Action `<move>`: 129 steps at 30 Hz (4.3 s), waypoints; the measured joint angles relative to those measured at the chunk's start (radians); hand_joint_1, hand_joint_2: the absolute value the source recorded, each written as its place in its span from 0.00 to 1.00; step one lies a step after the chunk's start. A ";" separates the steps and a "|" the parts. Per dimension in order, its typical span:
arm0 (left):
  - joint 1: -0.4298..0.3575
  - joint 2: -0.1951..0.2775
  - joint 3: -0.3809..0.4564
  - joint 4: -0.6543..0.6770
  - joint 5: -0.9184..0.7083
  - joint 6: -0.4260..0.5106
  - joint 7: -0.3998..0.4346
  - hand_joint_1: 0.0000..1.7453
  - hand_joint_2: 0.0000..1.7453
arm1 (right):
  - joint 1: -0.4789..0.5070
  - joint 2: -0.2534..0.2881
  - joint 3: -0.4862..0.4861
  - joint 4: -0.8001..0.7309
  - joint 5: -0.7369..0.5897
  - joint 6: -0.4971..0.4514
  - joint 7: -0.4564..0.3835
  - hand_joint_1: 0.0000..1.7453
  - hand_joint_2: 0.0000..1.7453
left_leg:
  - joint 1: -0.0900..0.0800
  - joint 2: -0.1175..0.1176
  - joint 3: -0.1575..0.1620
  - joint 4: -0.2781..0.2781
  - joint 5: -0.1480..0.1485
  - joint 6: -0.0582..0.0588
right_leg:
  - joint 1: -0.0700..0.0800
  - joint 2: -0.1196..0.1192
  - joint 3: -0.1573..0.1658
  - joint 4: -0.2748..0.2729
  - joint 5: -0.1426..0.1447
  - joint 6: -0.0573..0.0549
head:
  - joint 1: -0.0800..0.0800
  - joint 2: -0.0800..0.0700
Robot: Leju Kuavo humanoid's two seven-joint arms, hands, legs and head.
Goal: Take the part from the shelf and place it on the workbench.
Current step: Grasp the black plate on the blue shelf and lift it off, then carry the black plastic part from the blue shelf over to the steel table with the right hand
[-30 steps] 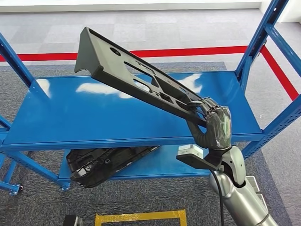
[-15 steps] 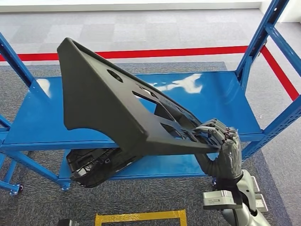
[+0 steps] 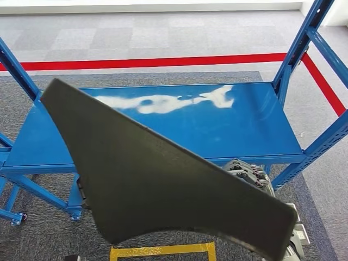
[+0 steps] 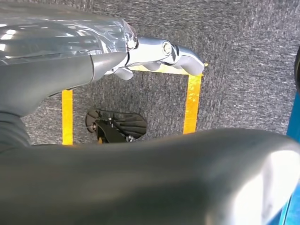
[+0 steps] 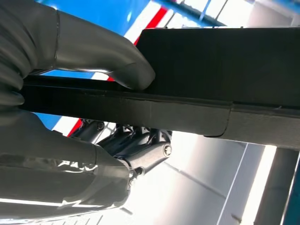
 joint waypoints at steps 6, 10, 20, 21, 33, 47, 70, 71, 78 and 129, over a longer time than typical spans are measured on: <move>0.000 0.006 0.004 0.000 0.000 0.006 -0.010 0.00 1.00 | 0.003 -0.004 0.013 -0.010 -0.148 0.125 -0.016 1.00 1.00 | 0.000 0.000 0.000 0.000 0.000 0.000 | 0.000 0.000 0.000 0.000 0.000 0.000 | 0.000 0.000; 0.000 0.011 0.009 0.000 -0.001 0.042 -0.032 0.00 1.00 | 0.004 -0.003 0.015 -0.014 -0.251 0.223 -0.021 1.00 1.00 | 0.000 0.000 0.000 0.000 0.000 0.000 | 0.000 0.000 0.000 0.000 0.000 0.000 | 0.000 0.000; 0.001 0.027 0.010 0.000 -0.001 -0.013 -0.140 0.00 1.00 | 0.061 0.036 0.016 -0.020 -0.409 0.372 -0.038 1.00 1.00 | 0.000 0.000 0.000 0.000 0.000 0.000 | 0.000 0.000 0.000 0.000 0.000 0.000 | 0.000 0.000; 0.002 0.029 0.010 0.000 0.001 -0.019 -0.137 0.00 1.00 | 0.067 0.036 0.014 -0.019 -0.409 0.382 -0.038 1.00 1.00 | 0.000 0.000 0.000 0.000 0.000 0.000 | 0.000 0.000 0.000 0.000 0.000 0.000 | 0.000 0.000; 0.005 0.045 0.010 0.000 -0.021 0.051 -0.040 0.00 1.00 | 0.096 0.036 -0.016 0.008 -0.408 0.454 -0.039 1.00 1.00 | 0.000 0.000 0.000 0.000 0.000 0.000 | 0.000 0.000 0.000 0.000 0.000 0.000 | 0.000 0.000; 0.010 0.053 0.010 0.000 -0.046 0.113 0.069 0.00 1.00 | 0.111 0.036 -0.047 0.038 -0.453 0.506 -0.031 1.00 1.00 | -0.012 -0.001 0.001 0.003 -0.004 0.010 | -0.011 0.000 0.001 -0.003 0.001 0.011 | 0.000 0.000; 0.018 0.058 0.001 0.000 -0.091 0.095 0.128 0.00 1.00 | 0.194 0.045 -0.108 0.010 -0.447 0.529 -0.056 1.00 1.00 | 0.013 0.004 -0.077 0.253 -0.161 -0.034 | -0.018 -0.011 -0.061 0.025 0.042 -0.015 | -0.001 0.000; 0.018 0.059 -0.002 0.000 -0.095 0.092 0.128 0.00 1.00 | 0.199 0.045 -0.108 0.007 -0.442 0.529 -0.057 1.00 1.00 | 0.013 0.004 -0.070 0.268 -0.165 -0.032 | -0.016 -0.012 -0.067 0.025 0.047 -0.016 | -0.001 0.000; 0.012 0.061 -0.022 0.000 -0.121 0.085 0.129 0.00 1.00 | 0.230 0.049 -0.110 -0.024 -0.434 0.527 -0.066 1.00 1.00 | -0.005 -0.001 0.115 -0.036 -0.061 0.005 | -0.010 -0.011 -0.086 0.024 0.081 0.009 | -0.001 0.000; 0.001 0.114 -0.031 0.000 -0.115 0.085 0.075 0.00 1.00 | 0.208 0.087 -0.131 0.038 -0.423 0.541 -0.124 1.00 1.00 | 0.001 0.010 0.022 0.082 -0.109 -0.027 | -0.010 -0.024 -0.026 0.003 0.028 -0.013 | -0.001 0.000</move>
